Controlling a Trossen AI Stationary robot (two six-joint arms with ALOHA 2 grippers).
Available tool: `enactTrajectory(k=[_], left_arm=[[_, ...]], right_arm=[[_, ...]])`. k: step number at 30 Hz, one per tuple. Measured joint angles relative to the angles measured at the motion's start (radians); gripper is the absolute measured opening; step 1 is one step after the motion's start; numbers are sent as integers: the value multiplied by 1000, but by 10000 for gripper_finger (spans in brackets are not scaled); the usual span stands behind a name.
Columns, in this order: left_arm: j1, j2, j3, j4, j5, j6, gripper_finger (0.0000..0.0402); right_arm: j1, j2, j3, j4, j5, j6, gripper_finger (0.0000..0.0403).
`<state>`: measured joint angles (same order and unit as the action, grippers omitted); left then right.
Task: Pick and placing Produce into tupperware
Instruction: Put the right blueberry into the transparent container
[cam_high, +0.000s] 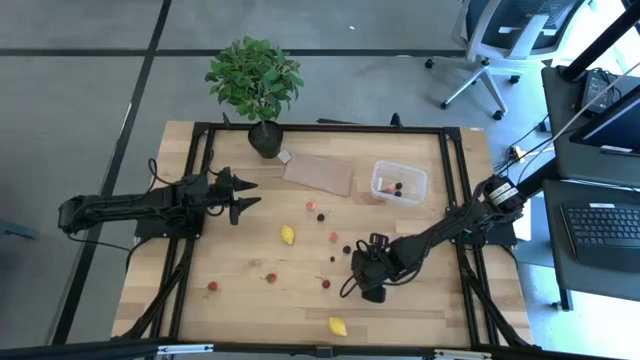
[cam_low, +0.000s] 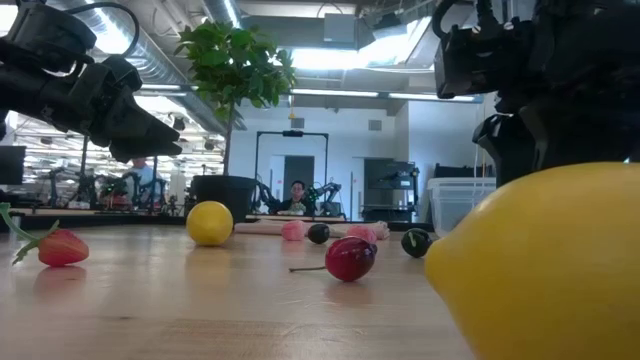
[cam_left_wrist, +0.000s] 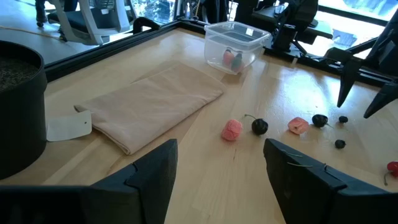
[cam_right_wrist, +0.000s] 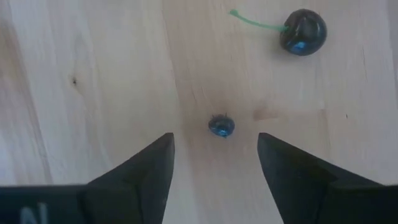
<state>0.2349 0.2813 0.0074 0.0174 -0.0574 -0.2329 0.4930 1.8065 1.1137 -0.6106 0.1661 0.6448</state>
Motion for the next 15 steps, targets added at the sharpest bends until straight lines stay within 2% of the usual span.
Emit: enactTrajectory(k=[11, 15], left_arm=[[0, 0, 0, 0, 0, 0, 231], [0, 0, 0, 0, 0, 0, 231]], right_arm=[[-34, 0, -18, 21, 9, -52, 205], [-33, 0, -54, 90, -1, -51, 192]])
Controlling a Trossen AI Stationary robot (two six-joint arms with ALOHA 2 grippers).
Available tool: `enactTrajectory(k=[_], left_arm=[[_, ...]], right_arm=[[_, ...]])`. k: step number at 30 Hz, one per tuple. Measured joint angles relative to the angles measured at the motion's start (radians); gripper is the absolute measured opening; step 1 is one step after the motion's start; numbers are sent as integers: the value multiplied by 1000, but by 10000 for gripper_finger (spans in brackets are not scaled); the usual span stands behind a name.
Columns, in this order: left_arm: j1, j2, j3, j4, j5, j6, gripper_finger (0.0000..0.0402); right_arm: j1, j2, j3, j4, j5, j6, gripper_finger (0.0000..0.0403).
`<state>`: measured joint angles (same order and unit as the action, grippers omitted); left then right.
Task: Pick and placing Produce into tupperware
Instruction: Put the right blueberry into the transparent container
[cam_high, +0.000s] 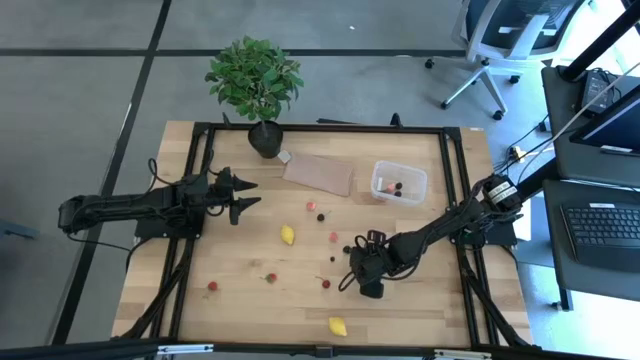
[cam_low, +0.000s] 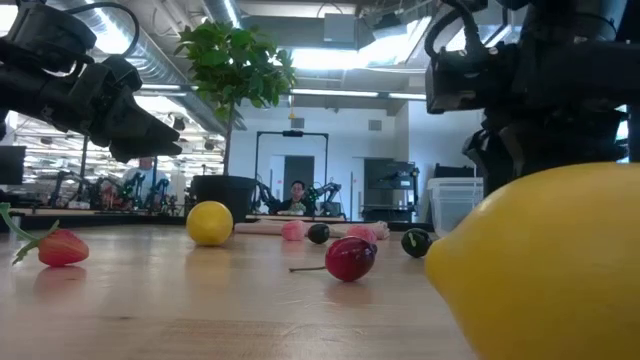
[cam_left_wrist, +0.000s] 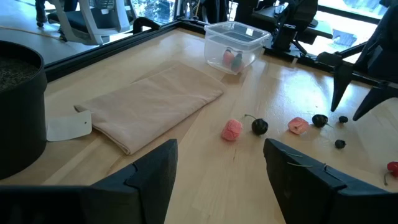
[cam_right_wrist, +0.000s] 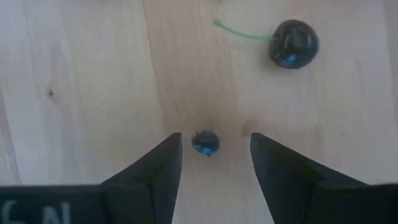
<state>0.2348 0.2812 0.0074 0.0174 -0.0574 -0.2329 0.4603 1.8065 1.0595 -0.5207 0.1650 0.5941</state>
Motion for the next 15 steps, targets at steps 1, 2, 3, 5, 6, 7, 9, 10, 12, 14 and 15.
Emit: enactTrajectory(k=[1, 2, 3, 5, 6, 7, 9, 10, 12, 14, 15], left_arm=[[0, 0, 0, 0, 0, 0, 231], [0, 0, 0, 0, 0, 0, 231], [0, 0, 0, 0, 0, 0, 231], [0, 0, 0, 0, 0, 0, 231], [0, 0, 0, 0, 0, 0, 231], [0, 0, 0, 0, 0, 0, 231], [0, 0, 0, 0, 0, 0, 231], [0, 0, 0, 0, 0, 0, 231], [0, 0, 0, 0, 0, 0, 231], [0, 0, 0, 0, 0, 0, 231], [0, 0, 0, 0, 0, 0, 231]], right_arm=[[1, 0, -3, 7, -1, 0, 189], [2, 0, -4, 12, -1, -1, 186], [2, 0, -6, 17, -1, -3, 184], [2, 0, -13, 17, -1, -2, 179], [2, 0, -16, 16, -1, -1, 177], [2, 0, -19, 16, -2, 0, 174], [2, 0, -29, 28, -1, -1, 169], [2, 0, -36, 39, -1, -1, 167], [1, 0, -49, 60, -1, -1, 162], [1, 0, -59, 100, -2, -1, 159], [1, 0, -67, 118, -2, -1, 157]])
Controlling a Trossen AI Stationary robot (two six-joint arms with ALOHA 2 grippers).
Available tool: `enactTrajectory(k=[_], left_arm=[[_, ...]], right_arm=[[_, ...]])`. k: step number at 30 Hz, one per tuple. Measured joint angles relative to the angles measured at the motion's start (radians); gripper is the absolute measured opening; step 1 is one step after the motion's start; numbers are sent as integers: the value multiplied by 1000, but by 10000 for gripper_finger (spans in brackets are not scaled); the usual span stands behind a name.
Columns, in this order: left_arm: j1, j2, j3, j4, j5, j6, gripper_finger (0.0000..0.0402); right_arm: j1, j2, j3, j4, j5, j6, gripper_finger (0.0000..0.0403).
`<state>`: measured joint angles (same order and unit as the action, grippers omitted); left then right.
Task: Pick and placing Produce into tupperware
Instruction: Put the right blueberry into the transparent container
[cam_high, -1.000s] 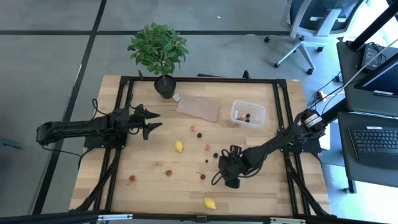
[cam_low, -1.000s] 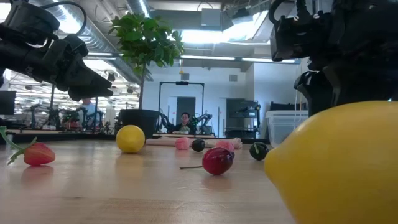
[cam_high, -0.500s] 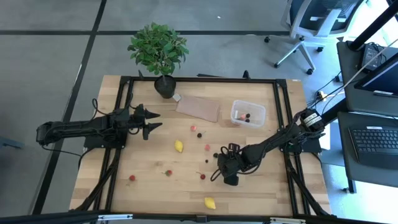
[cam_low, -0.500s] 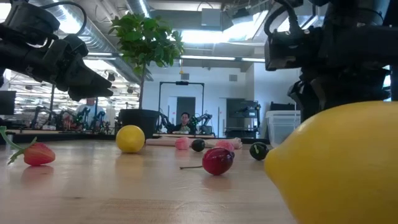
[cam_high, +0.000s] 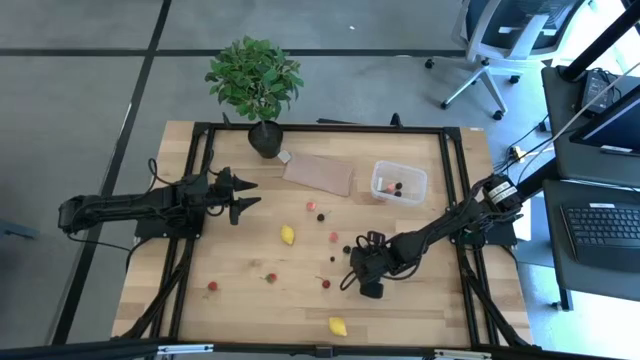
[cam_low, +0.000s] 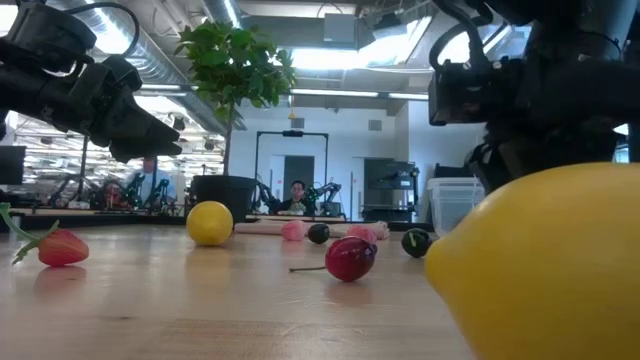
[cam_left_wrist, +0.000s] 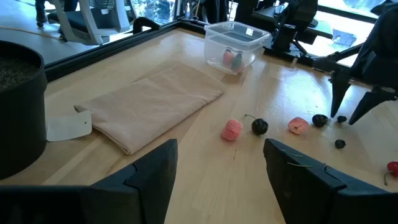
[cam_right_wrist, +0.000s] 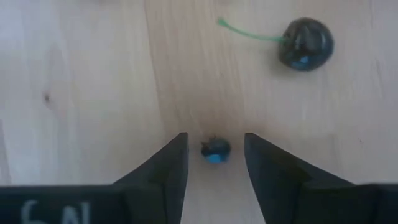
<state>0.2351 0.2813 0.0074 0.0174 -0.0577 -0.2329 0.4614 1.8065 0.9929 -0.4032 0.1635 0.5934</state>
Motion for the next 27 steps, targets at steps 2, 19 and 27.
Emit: enactTrajectory(k=[2, 19, 27], left_arm=[[0, 0, 0, 0, 0, 0, 231], [0, 0, 0, 0, 0, 7, 231], [0, 0, 0, 0, 0, 7, 231]], right_arm=[[0, 0, -5, 3, 0, 0, 154], [-1, 31, 1, -9, -8, 5, 78], [-9, 25, 27, -69, -7, 69, 54]])
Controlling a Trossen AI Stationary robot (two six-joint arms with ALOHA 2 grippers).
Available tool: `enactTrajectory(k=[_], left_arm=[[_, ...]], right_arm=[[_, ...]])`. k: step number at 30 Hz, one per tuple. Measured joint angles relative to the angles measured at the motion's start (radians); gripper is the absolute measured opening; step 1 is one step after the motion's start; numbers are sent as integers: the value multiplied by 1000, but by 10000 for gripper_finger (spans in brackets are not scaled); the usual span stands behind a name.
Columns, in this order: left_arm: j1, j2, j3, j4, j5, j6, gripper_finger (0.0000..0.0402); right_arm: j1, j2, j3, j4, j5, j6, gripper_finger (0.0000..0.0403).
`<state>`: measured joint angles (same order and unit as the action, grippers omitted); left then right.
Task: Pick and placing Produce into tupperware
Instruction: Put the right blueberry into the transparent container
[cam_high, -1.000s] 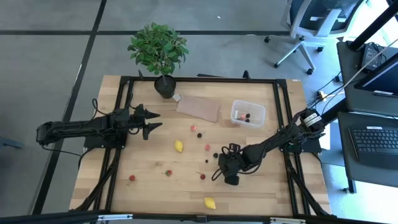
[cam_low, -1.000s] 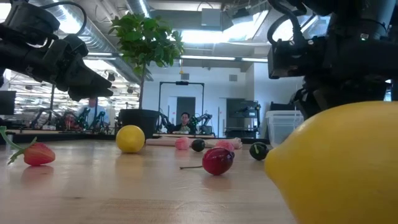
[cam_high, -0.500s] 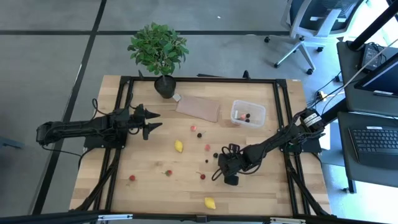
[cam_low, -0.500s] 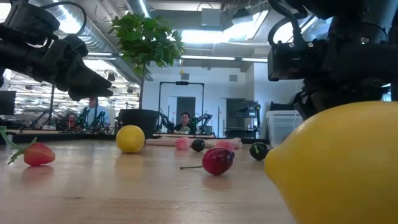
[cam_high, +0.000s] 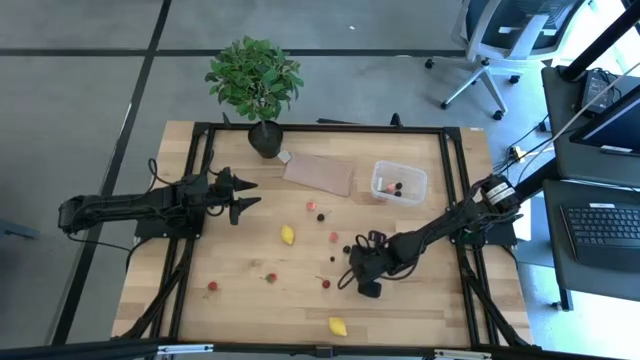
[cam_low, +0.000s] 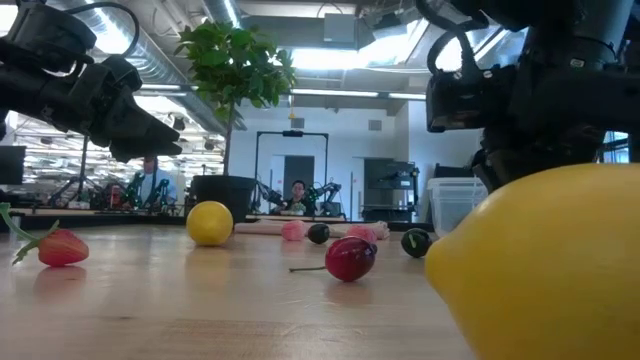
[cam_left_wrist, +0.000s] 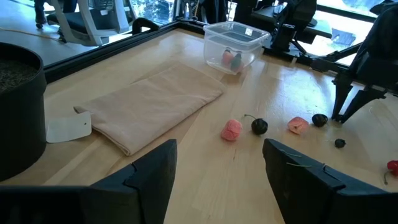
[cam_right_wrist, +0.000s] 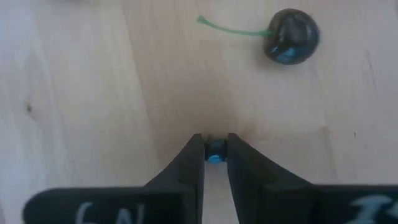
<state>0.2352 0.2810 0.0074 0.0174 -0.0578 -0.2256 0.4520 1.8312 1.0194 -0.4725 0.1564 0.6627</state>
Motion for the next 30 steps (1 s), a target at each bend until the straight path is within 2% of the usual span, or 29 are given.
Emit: enactTrajectory(k=[5, 10, 14, 19, 23, 27, 30], left_arm=[[0, 0, 0, 0, 0, 0, 231], [0, 0, 0, 0, 0, -5, 231], [0, 0, 0, 0, 0, -8, 231], [0, 0, 0, 2, 0, -8, 231], [0, 0, 0, 4, 0, -8, 231], [0, 0, 0, 5, 0, -1, 231], [0, 0, 0, 5, 0, -1, 231]], right_arm=[[-61, -59, 32, -211, -7, 69, 53], [-160, -242, 39, -458, 44, 212, 53], [-250, -433, 42, -540, 100, 335, 52], [-390, -570, 42, -554, 146, 403, 52], [-523, -573, 42, -553, 162, 385, 51], [-646, -517, 42, -552, 163, 335, 52], [-721, -459, 42, -551, 118, 299, 57]])
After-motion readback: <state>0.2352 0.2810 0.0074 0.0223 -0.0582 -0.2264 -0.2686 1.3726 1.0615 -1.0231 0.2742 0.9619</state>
